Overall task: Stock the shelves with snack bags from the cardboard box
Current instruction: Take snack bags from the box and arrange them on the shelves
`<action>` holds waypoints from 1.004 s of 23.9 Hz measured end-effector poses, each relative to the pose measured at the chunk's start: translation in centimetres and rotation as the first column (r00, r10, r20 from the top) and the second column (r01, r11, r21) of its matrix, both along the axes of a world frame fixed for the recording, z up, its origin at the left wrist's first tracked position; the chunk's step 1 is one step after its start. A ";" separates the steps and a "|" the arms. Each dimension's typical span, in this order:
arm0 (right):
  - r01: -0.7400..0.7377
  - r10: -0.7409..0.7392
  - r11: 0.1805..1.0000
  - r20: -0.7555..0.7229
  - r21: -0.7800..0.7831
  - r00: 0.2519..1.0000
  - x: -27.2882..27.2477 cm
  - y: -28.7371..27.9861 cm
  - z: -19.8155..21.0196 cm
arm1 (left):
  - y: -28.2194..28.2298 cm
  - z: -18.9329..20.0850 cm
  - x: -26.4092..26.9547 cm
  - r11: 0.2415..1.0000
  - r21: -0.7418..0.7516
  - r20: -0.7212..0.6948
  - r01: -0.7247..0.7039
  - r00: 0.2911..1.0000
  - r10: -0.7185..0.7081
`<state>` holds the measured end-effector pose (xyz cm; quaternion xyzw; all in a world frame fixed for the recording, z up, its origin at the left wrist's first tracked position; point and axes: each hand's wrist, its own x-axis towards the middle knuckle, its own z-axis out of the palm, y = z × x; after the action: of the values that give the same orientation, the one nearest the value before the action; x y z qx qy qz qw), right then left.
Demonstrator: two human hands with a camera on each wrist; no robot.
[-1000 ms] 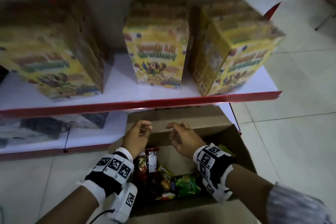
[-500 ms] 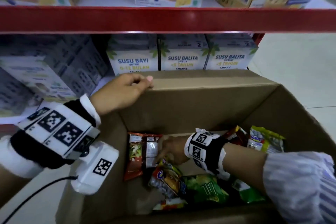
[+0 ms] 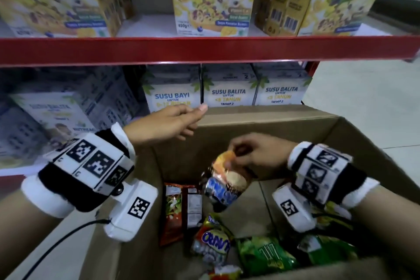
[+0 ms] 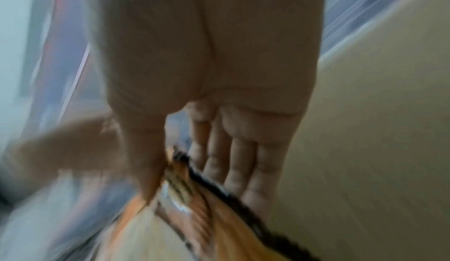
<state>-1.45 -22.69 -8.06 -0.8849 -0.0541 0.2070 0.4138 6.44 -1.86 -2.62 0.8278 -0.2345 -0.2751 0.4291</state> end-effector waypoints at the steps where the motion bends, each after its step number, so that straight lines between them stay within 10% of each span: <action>1: 0.098 -0.101 0.990 0.021 0.106 0.995 -0.3 -0.7 1.0 | 0.0 -0.1 -0.2 0.996 0.043 0.002 0.077 0.997 -0.077; 6: 0.426 -0.491 0.629 -0.093 0.650 0.866 -1.2 -1.9 2.3 | -0.6 -0.9 -1.7 0.984 -0.036 -0.133 0.176 0.975 -0.179; 13: 0.287 -0.295 0.690 -0.104 0.665 0.950 0.0 1.3 1.0 | 1.4 -0.2 -1.1 0.962 -0.201 -0.256 -0.182 0.958 0.128; 18: 0.158 -0.129 0.985 -0.304 0.073 0.944 1.7 3.8 -7.2 | 4.9 -0.1 0.7 0.918 -0.181 -0.282 -0.354 0.913 0.296; 24: 0.089 -0.223 0.928 -0.347 -0.362 0.911 3.3 6.9 -15.7 | 7.7 -2.4 1.5 0.885 -0.174 -0.348 -0.433 0.867 0.356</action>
<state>1.88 -15.82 -23.78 -0.8865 0.1359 0.3474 0.2737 7.94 5.85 -5.03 0.7459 -0.0219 -0.2744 0.6066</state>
